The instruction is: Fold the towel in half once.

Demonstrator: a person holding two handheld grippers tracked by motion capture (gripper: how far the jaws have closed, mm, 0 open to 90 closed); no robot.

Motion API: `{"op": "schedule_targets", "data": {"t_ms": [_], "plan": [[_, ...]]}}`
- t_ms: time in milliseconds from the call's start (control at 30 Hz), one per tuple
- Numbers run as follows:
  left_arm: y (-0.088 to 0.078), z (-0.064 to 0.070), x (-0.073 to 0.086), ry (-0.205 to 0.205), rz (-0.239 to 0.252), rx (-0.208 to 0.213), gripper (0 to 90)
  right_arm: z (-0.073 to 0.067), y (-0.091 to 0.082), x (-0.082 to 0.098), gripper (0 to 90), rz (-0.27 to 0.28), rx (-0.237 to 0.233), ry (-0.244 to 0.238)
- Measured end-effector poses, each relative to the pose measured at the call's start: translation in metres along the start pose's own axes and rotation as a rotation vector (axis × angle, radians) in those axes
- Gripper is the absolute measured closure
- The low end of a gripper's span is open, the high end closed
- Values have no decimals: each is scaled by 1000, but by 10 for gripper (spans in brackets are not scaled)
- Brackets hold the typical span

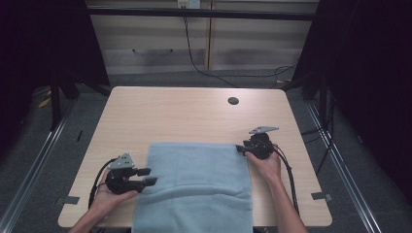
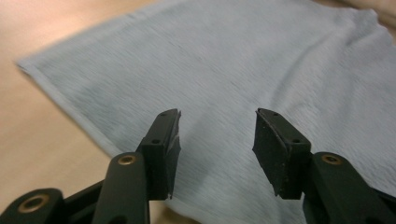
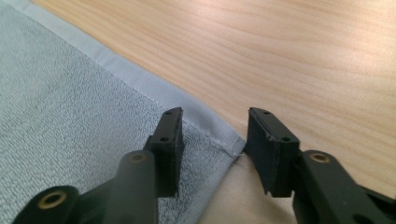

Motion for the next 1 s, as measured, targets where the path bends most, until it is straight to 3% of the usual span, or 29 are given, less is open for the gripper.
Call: {"op": "schedule_targets", "data": {"t_ms": [100,167,200,267,300,367,400,467,533,567,667,700,833,1000], "plan": [[4,-27,-12,-22,0,-52,482,-6,0,1,760,-3,-18,-8],[10,-47,-19,-71,10,-66,473,-8,0,2,827,5,-35,-3],[12,-56,-22,-79,30,-84,469,-9,0,2,838,12,-39,3],[18,-70,-23,-113,17,-91,468,-9,0,3,844,29,-48,19],[21,-81,-24,-107,17,-154,471,-9,-1,4,845,35,-53,23],[30,-90,-22,-132,-22,-159,485,-8,-1,5,845,42,-60,30],[33,-98,-23,-132,-29,-185,490,-9,-2,5,846,42,-61,32],[36,-103,-27,-146,-11,-184,488,-9,-3,6,846,40,-62,33],[38,-107,-29,-143,-26,-197,485,-10,-4,7,846,44,-67,29],[39,-110,-28,-128,-41,-237,486,-10,-4,8,846,45,-67,27],[43,-109,-24,-139,-49,-233,490,-11,-5,9,846,47,-64,25],[46,-107,-23,-140,-45,-214,503,-11,-6,10,846,53,-65,26],[51,-108,-16,-116,-91,-239,518,-13,-7,12,846,56,-70,24],[54,-108,-15,-81,-91,-274,493,-14,-9,13,846,58,-66,18]]}}
Point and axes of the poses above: each handheld gripper's, and its own axes: y roughly forward along the jaws, x roughly out of its underside, z roughly to its right, the point moved 9 cm from there along y, roughly forward along the jaws, and after that the axes turned 5 degrees about y, right-handed, at the moved point
